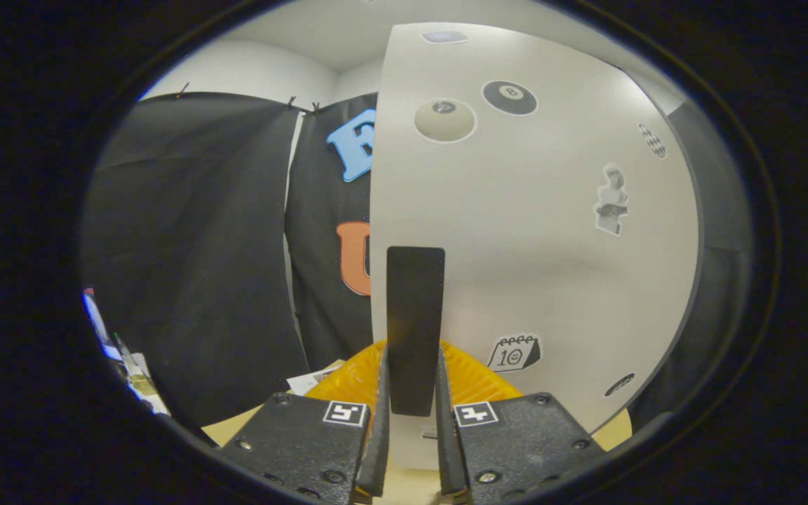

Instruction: Open the shoe cabinet door, grab the shoes and put them into the shoe cabinet, then close the shoe cabinet door.

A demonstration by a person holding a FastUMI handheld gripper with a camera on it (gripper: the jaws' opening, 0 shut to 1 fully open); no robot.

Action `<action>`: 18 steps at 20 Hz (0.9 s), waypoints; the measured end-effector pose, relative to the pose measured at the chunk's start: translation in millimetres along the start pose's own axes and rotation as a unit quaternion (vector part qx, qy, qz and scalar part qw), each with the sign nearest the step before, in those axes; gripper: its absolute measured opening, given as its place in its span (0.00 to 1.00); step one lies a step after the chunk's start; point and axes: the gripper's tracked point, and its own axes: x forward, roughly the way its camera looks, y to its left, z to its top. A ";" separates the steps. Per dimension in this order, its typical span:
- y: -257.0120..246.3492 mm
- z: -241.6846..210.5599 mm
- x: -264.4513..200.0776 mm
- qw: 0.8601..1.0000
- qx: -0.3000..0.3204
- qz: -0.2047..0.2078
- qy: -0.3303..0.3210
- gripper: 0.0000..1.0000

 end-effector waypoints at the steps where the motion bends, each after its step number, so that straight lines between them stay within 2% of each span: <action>1: 0.9 -0.6 -4.4 1.000 0.002 0.003 -0.001 0.32; 9: -1.6 -7.8 -37.7 0.999 0.005 0.032 -0.013 0.32; 14: -11.1 -14.0 -65.2 0.999 -0.003 0.016 -0.038 0.32; 18: -17.3 -15.6 -81.9 0.998 0.009 0.030 -0.046 0.32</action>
